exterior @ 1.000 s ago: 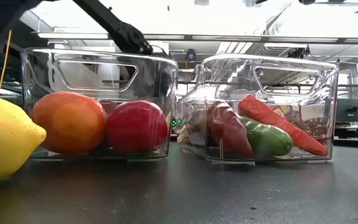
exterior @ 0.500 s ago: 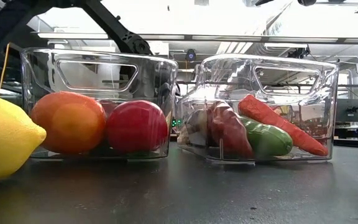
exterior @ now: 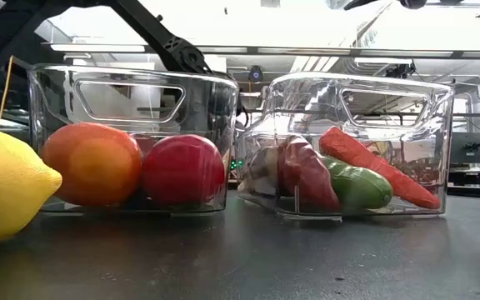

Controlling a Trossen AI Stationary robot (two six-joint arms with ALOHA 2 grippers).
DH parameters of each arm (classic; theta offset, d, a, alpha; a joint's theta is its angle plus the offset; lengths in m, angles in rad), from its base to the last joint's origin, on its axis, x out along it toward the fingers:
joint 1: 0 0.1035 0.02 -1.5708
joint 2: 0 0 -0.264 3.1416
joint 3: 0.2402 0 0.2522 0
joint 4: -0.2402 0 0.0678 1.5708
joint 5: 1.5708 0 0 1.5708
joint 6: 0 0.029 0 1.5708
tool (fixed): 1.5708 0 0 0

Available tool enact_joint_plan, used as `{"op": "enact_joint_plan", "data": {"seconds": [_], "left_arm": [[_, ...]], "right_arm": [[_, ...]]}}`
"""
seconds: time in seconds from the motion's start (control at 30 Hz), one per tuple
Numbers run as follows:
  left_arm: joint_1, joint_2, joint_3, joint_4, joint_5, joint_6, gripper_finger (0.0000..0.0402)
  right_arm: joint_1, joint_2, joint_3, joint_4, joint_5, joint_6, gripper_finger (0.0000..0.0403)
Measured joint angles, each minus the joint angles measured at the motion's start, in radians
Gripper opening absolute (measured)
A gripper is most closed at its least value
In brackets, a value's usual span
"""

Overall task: Sort produce into baskets
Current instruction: Put the garlic into the right transparent bin

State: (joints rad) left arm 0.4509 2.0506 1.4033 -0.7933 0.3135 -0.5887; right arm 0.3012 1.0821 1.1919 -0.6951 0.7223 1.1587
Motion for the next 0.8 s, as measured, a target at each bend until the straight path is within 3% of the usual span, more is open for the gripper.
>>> {"op": "enact_joint_plan", "data": {"seconds": [0.17,0.5,0.67,0.8], "left_arm": [[-0.017,0.0,0.0,-0.003,-0.039,0.039,0.0271],[0.017,-0.016,0.038,-0.028,-0.063,0.169,0.0155],[0.086,-0.088,0.119,-0.006,-0.063,0.178,0.0145],[0.112,-0.172,0.148,0.118,-0.064,0.168,0.0156]], "right_arm": [[0.0,0.0,0.0,-0.005,0.0,0.0,0.0271],[0.0,0.0,0.0,-0.022,0.0,0.011,0.0271],[0.0,0.0,0.0,-0.022,0.0,0.011,0.0271],[0.0,0.0,0.0,-0.022,0.0,0.011,0.0271]]}}
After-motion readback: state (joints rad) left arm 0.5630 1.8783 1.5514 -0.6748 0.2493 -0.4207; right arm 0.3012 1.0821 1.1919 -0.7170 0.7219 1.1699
